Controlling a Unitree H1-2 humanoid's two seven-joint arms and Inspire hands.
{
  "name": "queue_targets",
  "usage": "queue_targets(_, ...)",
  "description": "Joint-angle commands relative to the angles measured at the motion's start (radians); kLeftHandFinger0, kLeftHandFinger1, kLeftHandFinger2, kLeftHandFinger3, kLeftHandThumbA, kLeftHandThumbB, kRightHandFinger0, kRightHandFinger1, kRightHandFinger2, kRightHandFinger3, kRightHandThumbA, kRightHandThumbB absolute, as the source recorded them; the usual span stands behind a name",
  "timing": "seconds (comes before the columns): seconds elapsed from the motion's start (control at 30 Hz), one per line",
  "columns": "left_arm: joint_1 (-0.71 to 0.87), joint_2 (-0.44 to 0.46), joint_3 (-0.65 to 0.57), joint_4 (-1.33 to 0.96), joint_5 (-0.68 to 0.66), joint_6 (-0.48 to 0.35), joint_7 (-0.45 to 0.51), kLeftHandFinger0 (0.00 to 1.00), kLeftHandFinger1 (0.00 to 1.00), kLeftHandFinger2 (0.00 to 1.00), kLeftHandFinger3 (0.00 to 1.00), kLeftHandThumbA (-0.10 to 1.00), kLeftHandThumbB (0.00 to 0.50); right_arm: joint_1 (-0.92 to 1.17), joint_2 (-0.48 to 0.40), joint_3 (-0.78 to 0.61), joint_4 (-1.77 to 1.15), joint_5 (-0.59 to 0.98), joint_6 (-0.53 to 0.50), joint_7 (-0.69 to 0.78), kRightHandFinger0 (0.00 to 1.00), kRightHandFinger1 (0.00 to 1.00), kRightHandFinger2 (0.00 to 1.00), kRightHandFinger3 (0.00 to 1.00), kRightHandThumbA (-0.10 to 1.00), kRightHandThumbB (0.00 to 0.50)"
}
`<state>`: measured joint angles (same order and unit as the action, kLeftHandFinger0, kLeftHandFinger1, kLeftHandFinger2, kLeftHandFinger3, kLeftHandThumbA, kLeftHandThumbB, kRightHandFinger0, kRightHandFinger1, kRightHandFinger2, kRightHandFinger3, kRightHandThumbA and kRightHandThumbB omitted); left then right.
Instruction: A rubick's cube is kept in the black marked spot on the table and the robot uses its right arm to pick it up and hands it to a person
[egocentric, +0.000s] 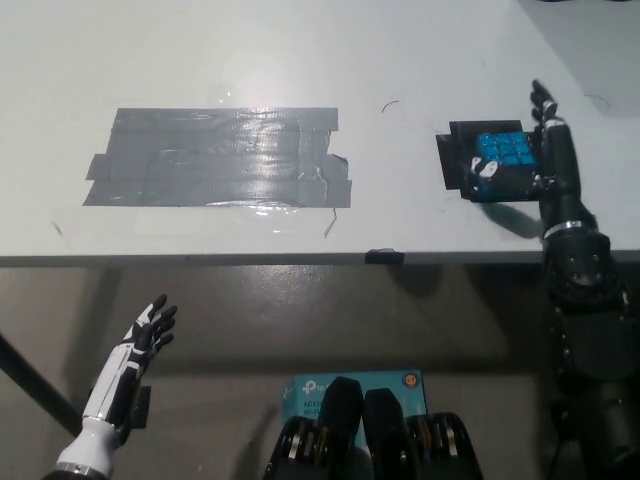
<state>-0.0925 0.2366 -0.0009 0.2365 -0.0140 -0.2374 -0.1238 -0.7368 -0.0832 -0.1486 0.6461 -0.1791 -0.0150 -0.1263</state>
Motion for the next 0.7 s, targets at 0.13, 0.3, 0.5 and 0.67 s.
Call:
queue_targets(0.13,-0.038,0.012,0.002,-0.017,-0.005,-0.030,-0.017,1.00,1.00,1.00,1.00,1.00,0.243,-0.117,-0.024,-0.012,0.140,0.055,-0.075,-0.043,1.00,1.00,1.00,1.00,0.92,0.461)
queue_targets(0.3,-0.039,0.012,0.004,-0.022,0.000,-0.027,-0.012,1.00,1.00,1.00,1.00,1.00,0.245,-0.144,-0.031,-0.007,0.241,0.059,-0.121,-0.074,1.00,1.00,1.00,1.00,0.90,0.461)
queue_targets(0.5,-0.047,0.015,0.004,-0.027,0.002,-0.017,-0.012,1.00,1.00,1.00,1.00,1.00,0.248,-0.171,-0.043,-0.001,0.307,0.067,-0.138,-0.094,1.00,1.00,1.00,1.00,0.95,0.479)
queue_targets(0.67,-0.048,0.015,0.005,-0.019,-0.001,-0.025,-0.014,1.00,1.00,1.00,1.00,1.00,0.241,-0.179,-0.038,-0.012,0.343,0.097,-0.159,-0.089,1.00,1.00,1.00,1.00,0.90,0.485)
